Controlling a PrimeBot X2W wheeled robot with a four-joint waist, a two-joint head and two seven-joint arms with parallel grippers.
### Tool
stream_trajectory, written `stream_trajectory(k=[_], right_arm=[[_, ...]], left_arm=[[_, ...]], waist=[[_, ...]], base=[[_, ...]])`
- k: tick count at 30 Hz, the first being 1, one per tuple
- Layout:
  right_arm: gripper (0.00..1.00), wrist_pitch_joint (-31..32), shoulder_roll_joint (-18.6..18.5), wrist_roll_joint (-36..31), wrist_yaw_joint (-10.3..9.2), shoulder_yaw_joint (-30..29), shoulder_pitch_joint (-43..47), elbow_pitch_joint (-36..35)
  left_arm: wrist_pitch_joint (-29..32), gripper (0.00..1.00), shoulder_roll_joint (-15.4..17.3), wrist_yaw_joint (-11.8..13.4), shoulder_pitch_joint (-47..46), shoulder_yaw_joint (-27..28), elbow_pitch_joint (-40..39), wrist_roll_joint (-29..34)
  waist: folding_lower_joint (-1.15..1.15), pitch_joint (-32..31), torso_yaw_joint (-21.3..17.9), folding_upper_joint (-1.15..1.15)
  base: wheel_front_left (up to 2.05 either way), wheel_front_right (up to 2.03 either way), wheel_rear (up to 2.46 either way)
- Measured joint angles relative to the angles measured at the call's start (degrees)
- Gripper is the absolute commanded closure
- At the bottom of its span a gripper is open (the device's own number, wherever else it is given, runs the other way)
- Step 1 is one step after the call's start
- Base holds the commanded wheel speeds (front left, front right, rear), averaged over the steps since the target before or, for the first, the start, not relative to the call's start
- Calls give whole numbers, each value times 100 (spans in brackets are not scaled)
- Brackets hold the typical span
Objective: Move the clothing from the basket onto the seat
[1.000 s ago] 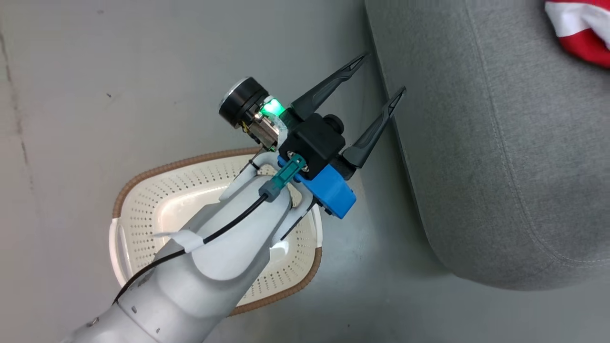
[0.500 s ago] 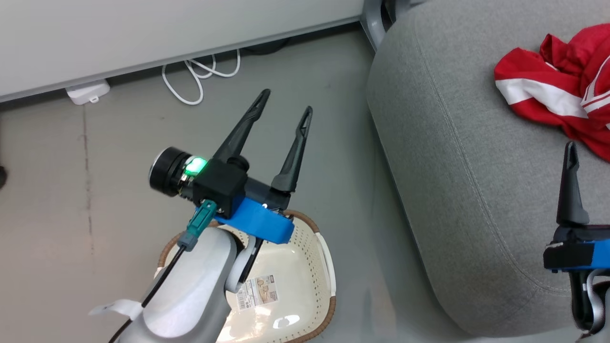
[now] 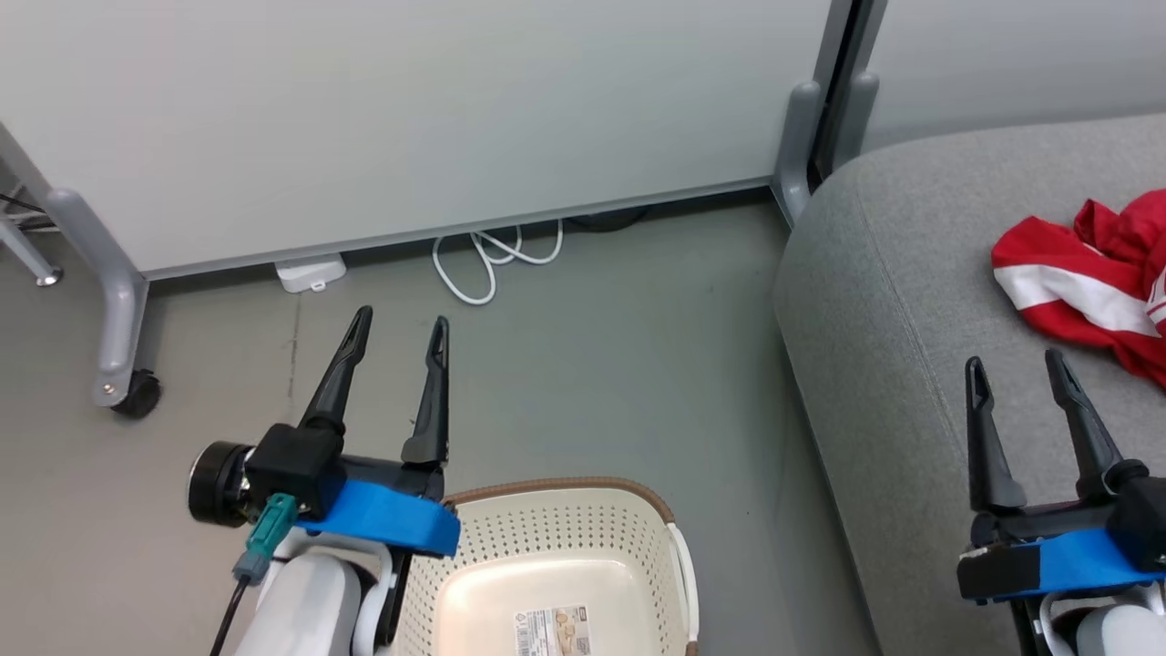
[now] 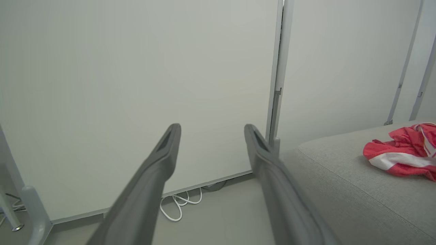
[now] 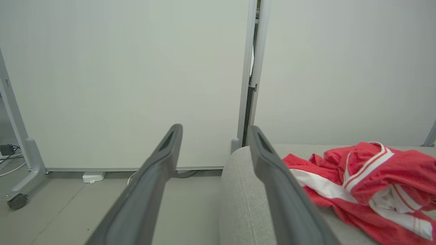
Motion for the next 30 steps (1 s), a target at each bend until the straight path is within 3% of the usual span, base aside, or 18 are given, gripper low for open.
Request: stream_trajectory(k=[14, 30], right_arm=[[0, 0, 187, 25, -1, 257, 361, 221], [0, 0, 263, 99, -1, 224, 494, 675]], left_arm=[[0, 0, -222, -238, 998, 1023, -224, 222], [1, 0, -350, -452, 1380, 1278, -86, 354]], waist=[[1, -547, 443, 0], [1, -665, 567, 0]], base=[[0, 0, 0], [0, 0, 0]])
